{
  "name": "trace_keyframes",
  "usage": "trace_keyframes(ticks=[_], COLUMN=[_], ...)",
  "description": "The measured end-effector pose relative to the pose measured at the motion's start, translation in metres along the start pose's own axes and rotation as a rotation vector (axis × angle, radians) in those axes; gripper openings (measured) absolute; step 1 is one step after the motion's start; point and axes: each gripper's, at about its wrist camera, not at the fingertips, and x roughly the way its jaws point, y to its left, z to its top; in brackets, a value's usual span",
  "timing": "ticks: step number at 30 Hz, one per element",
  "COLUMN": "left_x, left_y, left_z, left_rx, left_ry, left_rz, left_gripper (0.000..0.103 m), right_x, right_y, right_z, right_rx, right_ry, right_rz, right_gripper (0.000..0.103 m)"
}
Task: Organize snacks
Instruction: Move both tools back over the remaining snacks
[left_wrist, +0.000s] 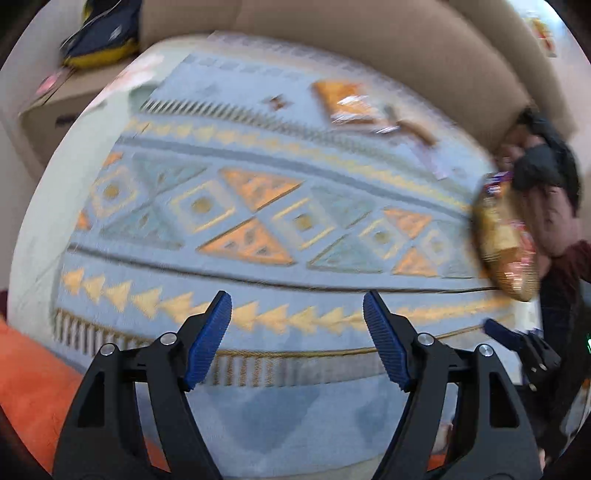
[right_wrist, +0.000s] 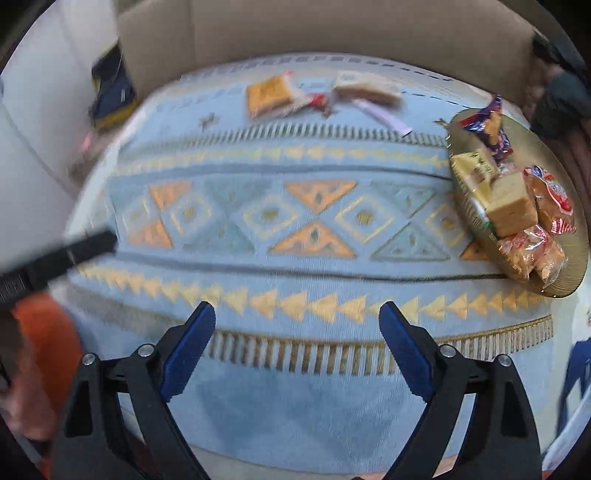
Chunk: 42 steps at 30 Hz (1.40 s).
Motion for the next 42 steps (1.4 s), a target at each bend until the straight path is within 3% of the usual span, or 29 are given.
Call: trace_keyframes(ticks=[3,10,20,33,37,42], left_x=[0.002,0.004,0.016,0.019,0.009,0.012], left_y=[0.015,0.015,0.006,-0.005,-0.016,-0.042], left_z=[0.004,0.004,0.003,0.004,0.023,0.090], left_rx=[-0.077,-0.080,-0.044,0.005,0.017,0.028], left_ry=[0.012,0.008,0.044,0.039,0.014,-0.039], left_rz=[-0.020,-0.008,0.003,0.040,0.023,-0.004], left_gripper=[0.075,0.086,0.087,0.087,0.087,0.087], right_x=[0.015,0.032,0.051,0.054,0.038,0.015], right_y=[0.012,0.005,-0.006,-0.008,-0.022,-0.044], right_z=[-0.010,-0.013,-0.013,-0.008,0.005,0.063], right_rx=[-0.061,-0.047,0.007,0.039,0.108,0.119], right_ry=[0.046,0.088,0.158,0.169,0.131,0.050], right_rz=[-0.066,-0.123,-0.111,-0.042,0.024,0.022], right_gripper=[0.091,0.097,0.097,0.097,0.097,0.094])
